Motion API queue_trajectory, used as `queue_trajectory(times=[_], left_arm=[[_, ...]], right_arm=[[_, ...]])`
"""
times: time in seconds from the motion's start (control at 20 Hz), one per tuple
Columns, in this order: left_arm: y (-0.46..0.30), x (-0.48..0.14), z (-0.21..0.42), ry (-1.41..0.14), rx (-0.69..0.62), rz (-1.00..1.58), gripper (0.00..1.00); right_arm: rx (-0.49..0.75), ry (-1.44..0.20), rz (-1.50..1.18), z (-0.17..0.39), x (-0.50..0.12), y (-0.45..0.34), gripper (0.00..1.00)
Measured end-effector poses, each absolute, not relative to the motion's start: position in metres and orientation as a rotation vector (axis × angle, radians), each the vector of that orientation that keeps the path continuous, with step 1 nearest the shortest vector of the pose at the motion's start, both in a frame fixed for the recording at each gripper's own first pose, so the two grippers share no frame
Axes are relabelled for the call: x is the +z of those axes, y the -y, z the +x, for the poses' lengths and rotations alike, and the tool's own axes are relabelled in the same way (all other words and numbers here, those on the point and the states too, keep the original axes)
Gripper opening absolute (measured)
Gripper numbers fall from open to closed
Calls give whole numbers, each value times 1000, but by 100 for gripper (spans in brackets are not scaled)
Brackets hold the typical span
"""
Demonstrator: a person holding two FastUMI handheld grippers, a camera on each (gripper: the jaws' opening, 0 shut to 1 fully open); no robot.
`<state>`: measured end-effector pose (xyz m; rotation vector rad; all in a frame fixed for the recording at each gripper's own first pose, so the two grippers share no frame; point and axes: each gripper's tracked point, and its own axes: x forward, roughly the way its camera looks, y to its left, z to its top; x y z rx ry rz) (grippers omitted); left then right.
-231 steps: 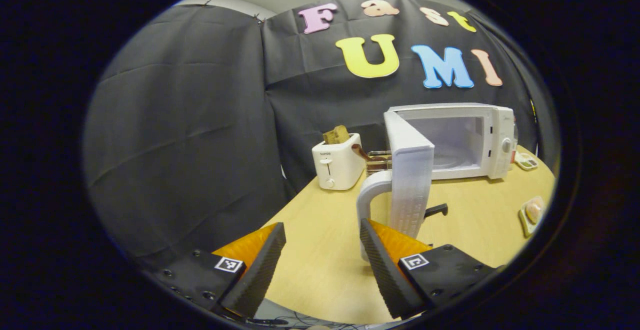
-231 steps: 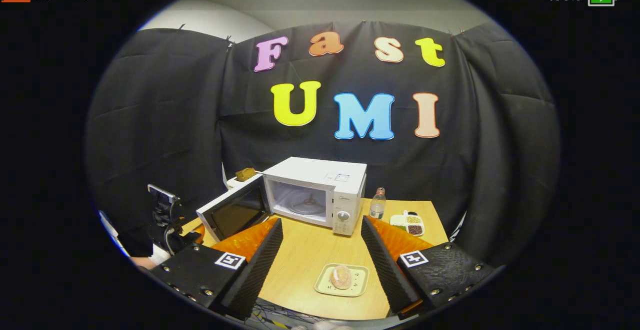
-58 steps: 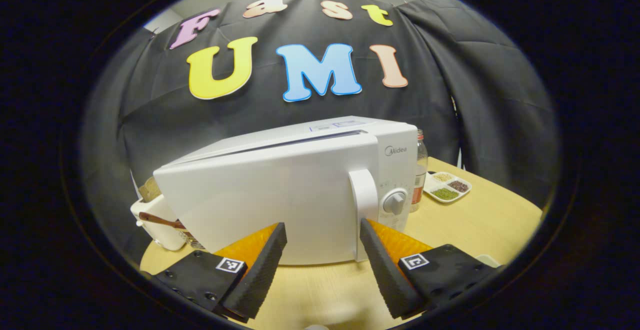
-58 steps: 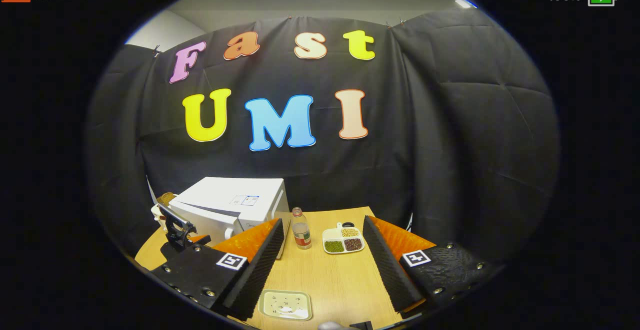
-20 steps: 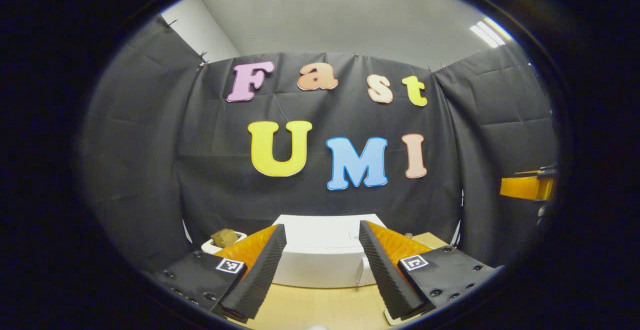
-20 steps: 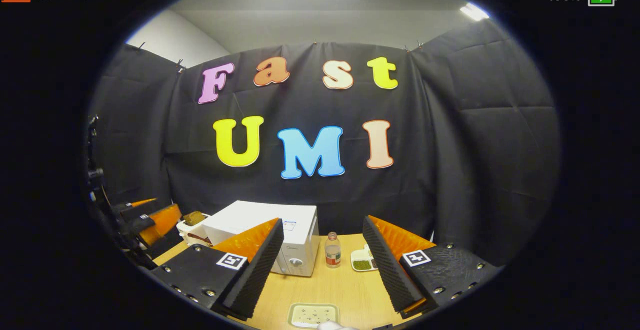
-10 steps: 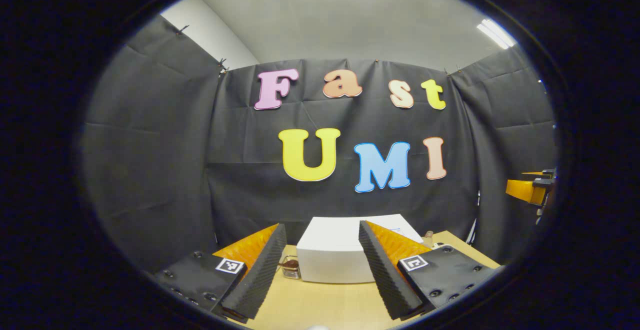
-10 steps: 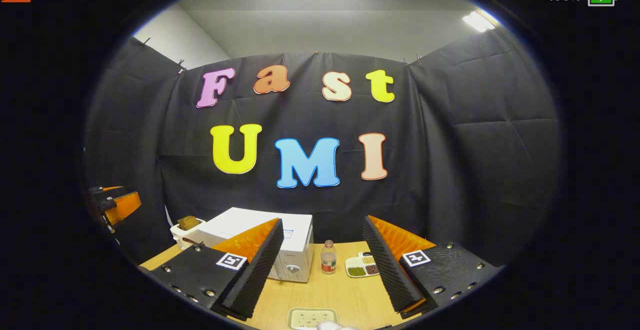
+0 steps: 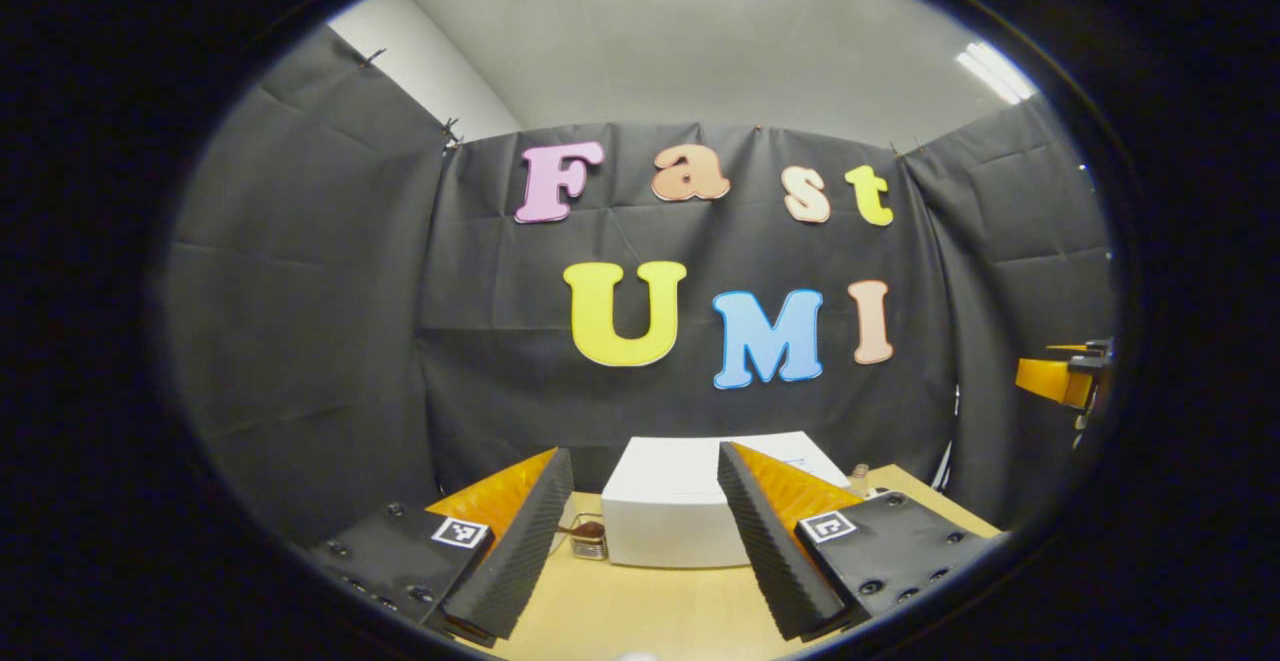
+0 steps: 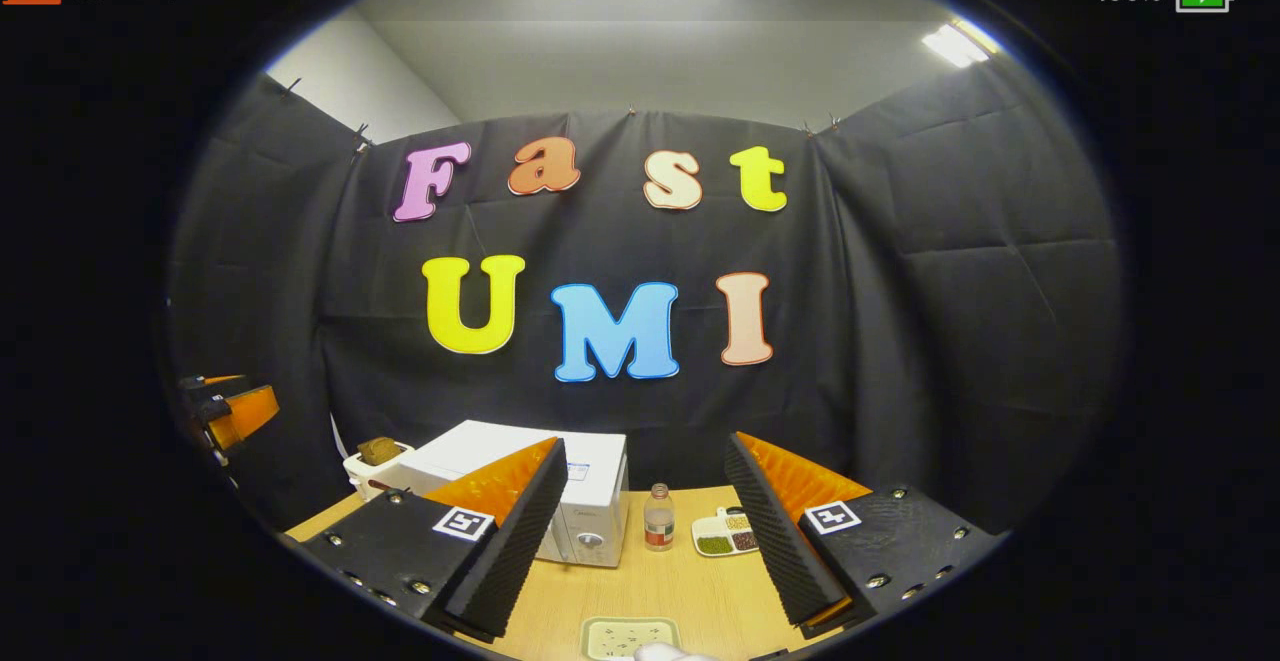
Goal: Open the microwave oven with the left hand, put the food in, and close the microwave oven.
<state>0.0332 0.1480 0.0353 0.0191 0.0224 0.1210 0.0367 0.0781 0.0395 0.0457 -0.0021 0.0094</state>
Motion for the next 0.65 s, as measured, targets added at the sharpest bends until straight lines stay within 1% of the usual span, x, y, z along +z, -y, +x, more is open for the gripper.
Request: queue_trajectory(times=[0.45, 0.55, 0.6, 0.65], left_arm=[[-154, 36, 31, -16, 118, 36, 99], [-155, 34, 30, -22, 121, 33, 96], [-155, 35, 30, -22, 119, 28, 99], [-157, 34, 30, -21, 120, 31, 99]], right_arm=[[7, 5, 30, 32, 44, -84, 97], [16, 8, 39, 30, 44, -88, 97], [16, 7, 42, 30, 44, -88, 97], [14, 8, 39, 30, 45, -87, 97]])
